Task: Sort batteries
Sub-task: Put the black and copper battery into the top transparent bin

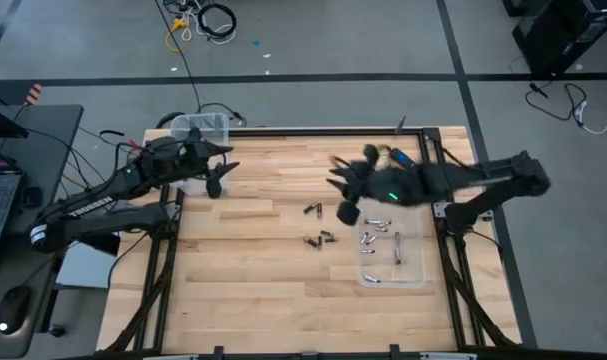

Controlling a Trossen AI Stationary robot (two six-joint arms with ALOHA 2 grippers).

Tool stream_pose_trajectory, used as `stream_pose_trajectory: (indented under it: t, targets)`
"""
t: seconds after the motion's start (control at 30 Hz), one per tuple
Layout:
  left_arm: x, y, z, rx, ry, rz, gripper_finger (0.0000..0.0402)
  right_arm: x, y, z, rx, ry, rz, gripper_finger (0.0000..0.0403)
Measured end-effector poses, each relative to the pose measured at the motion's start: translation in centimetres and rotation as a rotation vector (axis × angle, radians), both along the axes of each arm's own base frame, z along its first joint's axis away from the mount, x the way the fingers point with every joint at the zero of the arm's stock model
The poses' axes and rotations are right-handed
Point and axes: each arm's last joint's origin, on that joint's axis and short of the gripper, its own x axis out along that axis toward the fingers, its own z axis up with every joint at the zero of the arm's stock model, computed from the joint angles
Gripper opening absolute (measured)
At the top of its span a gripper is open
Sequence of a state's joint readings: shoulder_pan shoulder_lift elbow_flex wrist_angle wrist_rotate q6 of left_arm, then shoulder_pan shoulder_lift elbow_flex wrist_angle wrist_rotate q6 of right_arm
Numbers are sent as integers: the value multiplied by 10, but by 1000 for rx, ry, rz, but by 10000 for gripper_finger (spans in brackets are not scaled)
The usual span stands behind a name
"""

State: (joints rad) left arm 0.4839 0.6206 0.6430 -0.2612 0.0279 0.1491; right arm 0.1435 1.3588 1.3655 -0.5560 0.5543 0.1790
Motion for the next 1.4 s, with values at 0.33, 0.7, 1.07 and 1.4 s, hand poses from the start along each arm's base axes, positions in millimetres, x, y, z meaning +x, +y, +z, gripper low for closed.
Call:
stream_pose_trajectory:
  t: [0.33,0.7,1.07,1.4]
  targets:
    - [1,-1,-1,56,37,20,214,86,-60,-8,203,582,136,91]
    - [-2,0,-7,47,112,102,214,143,-60,-76,114,890,340,99]
    - [-20,-5,-1,21,54,220,214,175,-62,-158,194,1055,467,101]
    - [-65,-25,18,70,-147,313,214,177,-86,-178,175,1084,439,112]
